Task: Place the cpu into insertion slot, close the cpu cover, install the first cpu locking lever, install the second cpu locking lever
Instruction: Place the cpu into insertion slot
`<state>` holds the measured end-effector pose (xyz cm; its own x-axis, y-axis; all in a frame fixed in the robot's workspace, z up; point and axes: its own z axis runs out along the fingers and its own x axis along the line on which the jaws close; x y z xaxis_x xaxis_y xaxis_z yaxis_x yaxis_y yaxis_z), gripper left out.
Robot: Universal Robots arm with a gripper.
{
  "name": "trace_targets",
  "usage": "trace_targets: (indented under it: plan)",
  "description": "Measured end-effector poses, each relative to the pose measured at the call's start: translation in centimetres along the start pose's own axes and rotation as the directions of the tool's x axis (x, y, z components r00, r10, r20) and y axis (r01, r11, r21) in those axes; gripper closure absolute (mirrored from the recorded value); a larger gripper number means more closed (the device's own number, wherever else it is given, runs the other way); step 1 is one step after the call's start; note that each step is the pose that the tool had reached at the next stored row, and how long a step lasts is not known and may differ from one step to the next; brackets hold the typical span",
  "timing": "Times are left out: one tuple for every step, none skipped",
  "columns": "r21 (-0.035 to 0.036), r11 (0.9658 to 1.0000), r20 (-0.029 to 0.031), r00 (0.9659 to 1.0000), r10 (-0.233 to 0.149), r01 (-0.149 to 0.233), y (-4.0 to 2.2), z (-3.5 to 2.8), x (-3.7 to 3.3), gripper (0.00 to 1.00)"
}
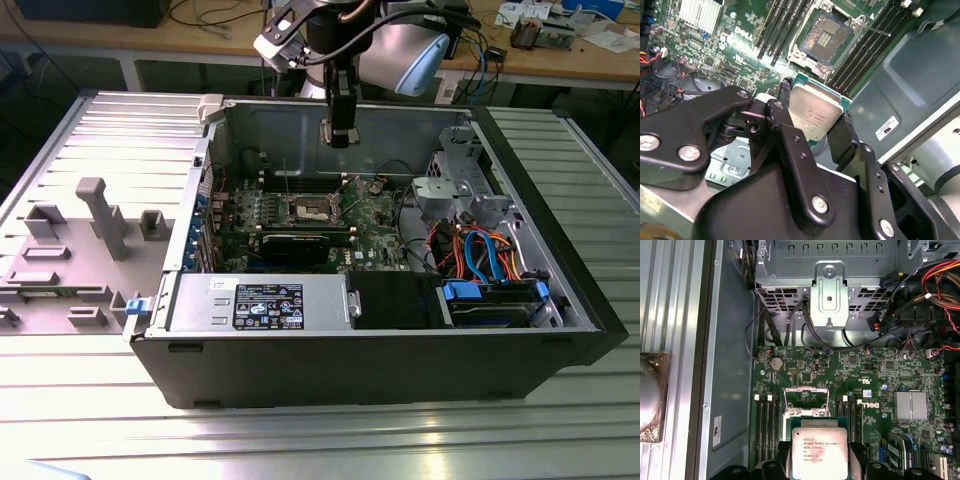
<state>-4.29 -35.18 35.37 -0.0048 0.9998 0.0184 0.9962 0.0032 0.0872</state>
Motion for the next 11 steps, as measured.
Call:
trace_targets:
  plan:
    - [-0.0002,0.9999,0.0009,0.9999,0.013,-0.013,-0.04,0.18,0.0,0.46]
    - [-0.0003,0.9998,0.0013,0.9998,0.017,-0.017,-0.12,0.33,0.0,0.46]
    - [-0.0004,0.9998,0.0015,0.9998,0.019,-0.019,-0.21,0.43,0.0,0.46]
    - [-0.0004,0.9998,0.0016,0.9998,0.019,-0.019,-0.39,0.54,-0.01,0.46]
    - [-0.0004,0.9998,0.0016,0.9998,0.019,-0.019,-0.59,0.64,-0.01,0.46]
    - [-0.0003,0.9998,0.0017,0.9998,0.019,-0.019,-0.73,0.72,-0.01,0.46]
    - [-0.0002,0.9998,0.0017,0.9998,0.02,-0.02,-0.85,0.81,-0.01,0.46]
    - [0.0001,0.9998,0.0017,0.9998,0.02,-0.02,-0.99,1.01,0.0,0.46]
    - [0.0003,0.9998,0.0017,0.9998,0.02,-0.02,-1.04,1.15,0.01,0.46]
    - [0.0003,0.9998,0.0016,0.9998,0.02,-0.02,-1.07,1.28,0.02,0.46]
    - [0.0005,0.9998,0.0017,0.9998,0.02,-0.02,-1.11,1.44,0.02,0.46]
